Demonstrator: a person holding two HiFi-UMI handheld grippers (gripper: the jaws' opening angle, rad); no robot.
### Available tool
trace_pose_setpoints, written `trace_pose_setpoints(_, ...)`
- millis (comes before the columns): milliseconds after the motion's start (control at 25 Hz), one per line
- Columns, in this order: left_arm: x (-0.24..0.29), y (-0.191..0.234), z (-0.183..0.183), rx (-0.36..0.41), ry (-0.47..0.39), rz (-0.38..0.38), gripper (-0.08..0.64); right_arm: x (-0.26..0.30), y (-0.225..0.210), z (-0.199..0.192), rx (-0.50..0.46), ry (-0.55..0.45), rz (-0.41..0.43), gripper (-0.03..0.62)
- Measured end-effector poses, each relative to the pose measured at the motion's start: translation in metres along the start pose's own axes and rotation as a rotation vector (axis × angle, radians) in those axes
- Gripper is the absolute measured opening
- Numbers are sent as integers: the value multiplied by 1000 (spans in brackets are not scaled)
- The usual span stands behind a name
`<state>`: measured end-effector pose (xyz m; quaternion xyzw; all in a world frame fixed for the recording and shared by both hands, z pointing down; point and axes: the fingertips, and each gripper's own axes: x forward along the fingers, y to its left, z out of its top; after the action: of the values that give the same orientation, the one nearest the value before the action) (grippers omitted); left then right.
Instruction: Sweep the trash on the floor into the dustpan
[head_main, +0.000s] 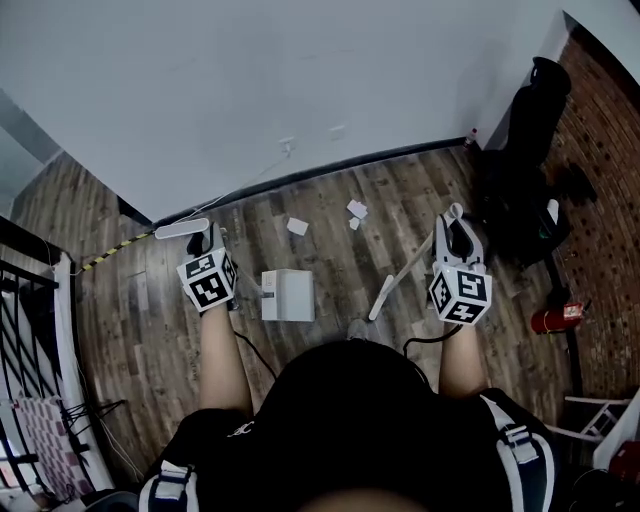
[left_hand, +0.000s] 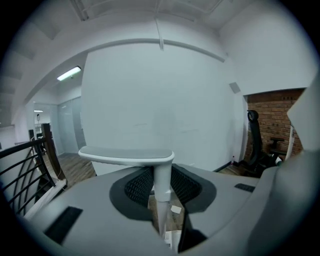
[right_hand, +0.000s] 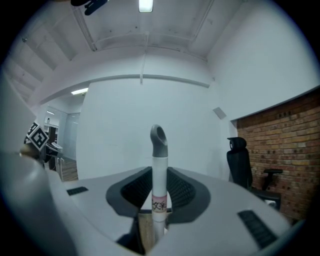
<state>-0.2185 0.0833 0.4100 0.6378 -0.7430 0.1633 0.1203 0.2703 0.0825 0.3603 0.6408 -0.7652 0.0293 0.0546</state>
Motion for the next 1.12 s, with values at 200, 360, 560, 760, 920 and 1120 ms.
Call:
trace_pose_setpoints(200, 41, -3, 21, -24, 12, 66, 107, 52, -15, 2, -17, 6, 97, 98)
trace_pose_setpoints(360, 70, -11, 42, -38, 2, 96, 107, 91, -29, 0, -36, 11, 148, 98)
trace_pose_setpoints(560, 116, -18, 64, -33, 6, 101, 107, 145, -36, -1, -65, 4, 181, 97)
trace_pose_setpoints(760, 173, -16, 71, -29, 14, 99, 107, 212, -40, -9, -82, 34, 162, 97)
trace_pose_setpoints(920, 224, -3, 70, -34, 21, 96, 107, 262, -38, -14, -90, 62, 140, 97)
trace_pose_setpoints(1120, 295, 19, 60, -57, 65, 83, 107, 317, -35, -27, -93, 120, 72, 97)
